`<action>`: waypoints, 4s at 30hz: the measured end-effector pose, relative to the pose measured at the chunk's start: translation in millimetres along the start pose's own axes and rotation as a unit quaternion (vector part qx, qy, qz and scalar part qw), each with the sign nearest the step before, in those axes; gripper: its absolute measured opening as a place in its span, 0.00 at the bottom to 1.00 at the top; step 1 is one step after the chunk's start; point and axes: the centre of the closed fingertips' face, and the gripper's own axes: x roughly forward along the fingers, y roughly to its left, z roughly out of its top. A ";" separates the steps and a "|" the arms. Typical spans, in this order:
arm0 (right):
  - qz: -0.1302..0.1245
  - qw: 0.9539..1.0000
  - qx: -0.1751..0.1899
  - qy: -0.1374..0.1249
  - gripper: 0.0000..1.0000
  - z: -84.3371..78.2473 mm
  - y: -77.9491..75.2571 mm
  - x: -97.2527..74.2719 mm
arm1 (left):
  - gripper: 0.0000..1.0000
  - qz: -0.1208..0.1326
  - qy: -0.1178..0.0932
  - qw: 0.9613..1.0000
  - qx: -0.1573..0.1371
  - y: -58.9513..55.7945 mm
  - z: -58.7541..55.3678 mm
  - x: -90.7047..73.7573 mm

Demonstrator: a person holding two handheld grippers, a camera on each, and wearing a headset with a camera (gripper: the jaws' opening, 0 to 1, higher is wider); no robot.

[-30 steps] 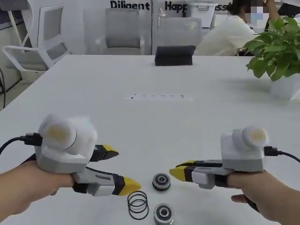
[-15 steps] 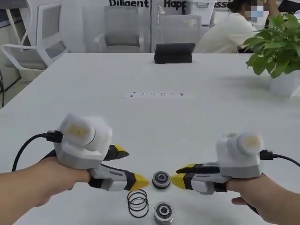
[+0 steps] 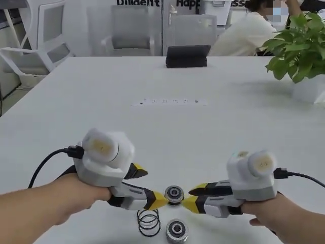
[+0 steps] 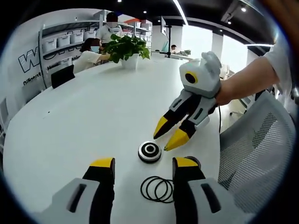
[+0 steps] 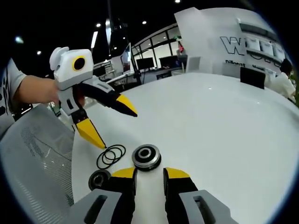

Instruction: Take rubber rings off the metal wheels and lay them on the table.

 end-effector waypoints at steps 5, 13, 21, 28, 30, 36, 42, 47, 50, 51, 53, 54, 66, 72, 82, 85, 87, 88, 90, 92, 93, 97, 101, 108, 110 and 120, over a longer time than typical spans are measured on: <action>0.002 1.000 -0.008 0.001 0.19 -1.0 1.2 3.4 | 0.42 -0.004 0.004 1.000 -0.002 -2.4 -1.4 6.2; 0.002 1.000 -0.013 0.001 0.18 -1.0 1.5 7.4 | 0.37 -0.010 0.006 1.000 -0.001 -7.1 -0.2 15.5; 0.004 1.000 -0.024 0.001 0.16 -0.8 3.3 8.9 | 0.30 -0.017 0.003 1.000 -0.004 -11.1 2.1 22.9; 0.005 1.000 -0.028 0.001 0.16 -1.1 2.9 8.8 | 0.24 -0.024 0.009 1.000 0.009 -17.6 0.8 30.0; 0.005 1.000 -0.028 0.001 0.16 -1.1 2.8 8.7 | 0.23 -0.025 0.009 1.000 0.010 -18.2 1.8 31.6; 0.004 1.000 -0.029 0.001 0.16 -1.1 2.7 8.8 | 0.19 -0.023 0.014 1.000 0.017 -15.8 2.5 36.5; 0.004 0.999 -0.032 0.001 0.16 -1.1 2.8 8.6 | 0.13 -0.020 0.021 0.999 0.031 -15.3 0.6 40.3; 0.004 0.999 -0.031 -0.001 0.16 -0.7 3.1 8.2 | 0.12 -0.017 0.024 0.999 0.034 -16.0 -0.7 40.2; 0.004 1.000 -0.030 -0.003 0.16 -0.9 2.8 8.4 | 0.11 -0.016 0.023 0.999 0.033 -15.8 0.0 39.0; 0.004 1.000 -0.030 -0.003 0.16 -0.9 2.8 8.4 | 0.11 -0.016 0.022 0.999 0.032 -15.4 -0.3 40.0; 0.004 1.000 -0.031 -0.004 0.16 -0.8 2.9 8.5 | 0.10 -0.014 0.022 0.999 0.028 -14.9 0.0 40.0; 0.004 1.000 -0.031 -0.004 0.16 -0.9 2.8 8.5 | 0.09 -0.011 0.021 0.999 0.025 -14.1 0.3 40.1; -0.006 0.999 -0.033 -0.010 0.12 0.0 1.3 7.5 | 0.07 0.000 0.021 0.999 0.027 -11.8 0.5 42.1; -0.008 1.000 0.003 -0.016 0.00 -3.5 -4.7 5.1 | 0.07 0.000 0.021 0.999 0.027 -12.3 1.0 43.1; -0.017 0.997 0.075 -0.028 0.00 -2.0 -7.4 5.4 | 0.07 0.008 0.019 0.999 0.029 -12.3 1.1 43.6; -0.017 0.993 0.111 -0.041 0.00 -1.9 -9.4 4.7 | 0.07 0.009 0.017 0.999 0.028 -12.0 0.9 43.8; -0.017 0.992 0.121 -0.044 0.00 -1.7 -10.0 4.1 | 0.07 0.010 0.016 0.999 0.028 -12.0 0.9 43.6; -0.018 0.990 0.131 -0.046 0.00 -1.6 -10.0 3.6 | 0.07 0.010 0.016 0.999 0.029 -12.1 0.9 43.6; -0.018 0.990 0.135 -0.047 0.00 -1.6 -9.6 3.2 | 0.07 0.010 0.017 0.999 0.030 -12.0 1.0 43.5; -0.018 0.989 0.139 -0.050 0.00 -1.0 -9.7 2.9 | 0.07 0.011 0.017 0.999 0.029 -12.3 1.0 43.4; -0.018 0.989 0.141 -0.050 0.00 -0.8 -10.0 3.1 | 0.07 0.011 0.017 0.999 0.029 -12.3 0.9 43.4; -0.018 0.988 0.145 -0.052 0.00 -0.5 -9.1 2.3 | 0.07 0.012 0.017 0.999 0.029 -12.6 0.7 43.3; -0.015 0.987 0.152 -0.057 0.00 -0.2 -8.1 0.9 | 0.07 0.011 0.018 0.999 0.033 -13.0 0.4 43.1; -0.012 0.982 0.175 -0.068 0.00 1.0 -8.3 -0.3 | 0.07 0.010 0.021 0.999 0.036 -13.8 0.1 42.9; -0.001 0.974 0.208 -0.085 0.00 6.2 -9.7 -2.8 | 0.07 0.009 0.020 0.999 0.036 -14.1 0.0 42.8; -0.003 0.973 0.210 -0.096 0.00 10.1 -7.5 -2.8 | 0.07 0.012 0.021 0.999 0.036 -14.6 -0.1 42.8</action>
